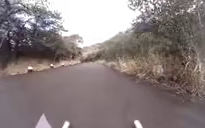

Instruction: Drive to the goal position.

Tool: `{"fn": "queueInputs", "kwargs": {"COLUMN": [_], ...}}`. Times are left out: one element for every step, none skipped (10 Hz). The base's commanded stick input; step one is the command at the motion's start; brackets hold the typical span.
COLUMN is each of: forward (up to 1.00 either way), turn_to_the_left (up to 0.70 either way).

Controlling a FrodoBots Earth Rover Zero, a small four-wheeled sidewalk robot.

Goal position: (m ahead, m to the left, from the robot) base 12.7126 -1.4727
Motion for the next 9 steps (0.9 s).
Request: {"fn": "queueInputs", "kwargs": {"forward": [0.5, 0.5, 0.5, 0.5, 0.5, 0.5, 0.5, 0.5, 0.5], "turn_to_the_left": [0.0, 0.0, 0.0, 0.0, 0.0, 0.0, 0.0, 0.0, 0.0]}}
